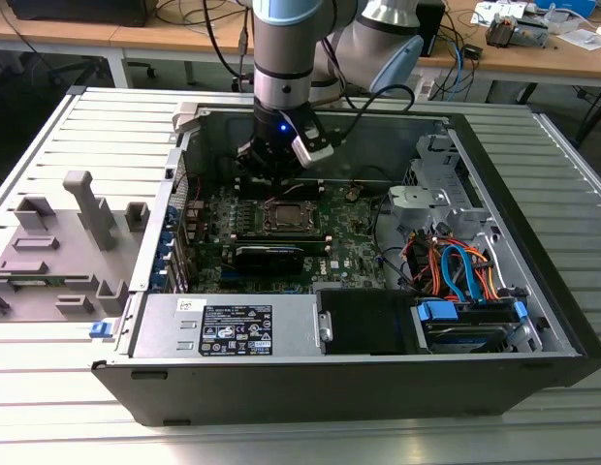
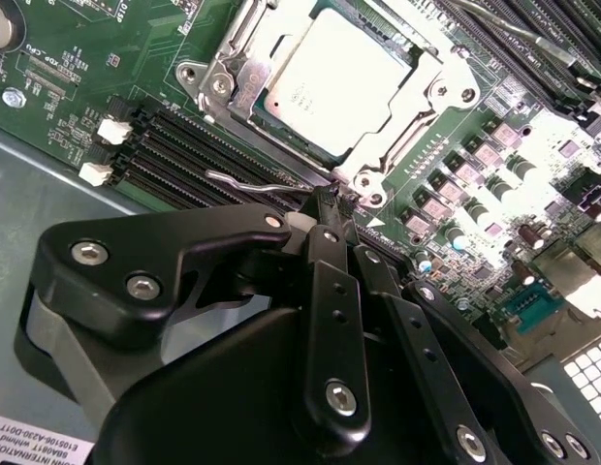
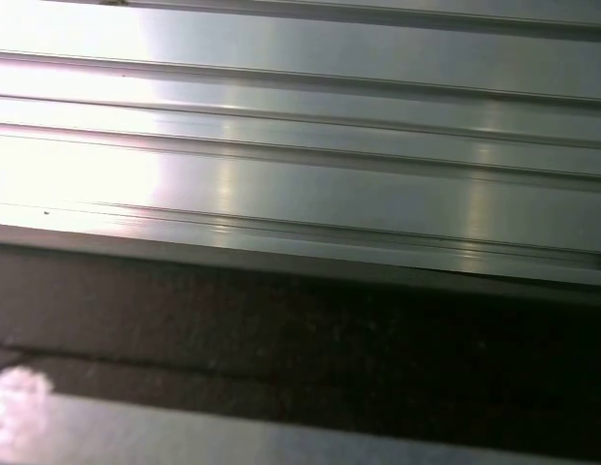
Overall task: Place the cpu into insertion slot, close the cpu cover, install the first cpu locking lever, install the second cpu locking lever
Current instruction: 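Install the first cpu locking lever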
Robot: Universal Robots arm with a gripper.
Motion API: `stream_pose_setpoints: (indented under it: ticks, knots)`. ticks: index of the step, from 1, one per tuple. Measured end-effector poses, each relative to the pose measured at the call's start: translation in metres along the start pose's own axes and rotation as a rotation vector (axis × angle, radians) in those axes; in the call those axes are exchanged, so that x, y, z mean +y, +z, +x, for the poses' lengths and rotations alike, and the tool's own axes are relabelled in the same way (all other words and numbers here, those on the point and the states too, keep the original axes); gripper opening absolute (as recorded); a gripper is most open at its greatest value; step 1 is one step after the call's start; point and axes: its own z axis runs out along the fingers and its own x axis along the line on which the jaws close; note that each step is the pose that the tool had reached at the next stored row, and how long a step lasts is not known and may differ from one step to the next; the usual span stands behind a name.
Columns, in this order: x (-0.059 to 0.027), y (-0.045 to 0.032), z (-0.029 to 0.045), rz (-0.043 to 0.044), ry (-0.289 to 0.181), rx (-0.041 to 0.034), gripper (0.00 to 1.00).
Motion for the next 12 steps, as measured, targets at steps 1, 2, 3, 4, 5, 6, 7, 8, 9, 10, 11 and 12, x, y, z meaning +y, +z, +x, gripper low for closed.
stream_pose_setpoints:
  ticks: [1,2,3,4,5,6,7,8,9,10,11,12]
  knots:
    - [0.0,0.0001,0.0,0.0001,0.0,0.0001,0.11]
    - [0.0,0.0004,0.0,0.0,0.0,0.0,0.11]
    - [0.0,0.0006,0.0,0.0001,0.0,0.0,0.11]
    - [0.0,0.0008,-0.0001,0.0001,0.0,0.0,0.11]
    - [0.0,0.001,-0.0001,0.0001,0.0,0.0001,0.11]
    - [0.0,0.0012,-0.0001,0.0001,0.0,0.0,0.11]
    - [0.0,0.0013,-0.0001,0.0,0.0,0.0,0.11]
    - [0.0,0.0015,-0.0001,0.0001,0.0,0.0,0.11]
    - [0.0,0.0016,-0.0002,0.0,0.0,0.0,0.11]
    - [0.0,0.0017,-0.0002,0.0001,0.0,0.0,0.11]
    - [0.0,0.0018,-0.0003,0.0001,0.0,0.0,0.11]
    - [0.0,0.0019,-0.0003,0.0001,0.0,0.0,0.11]
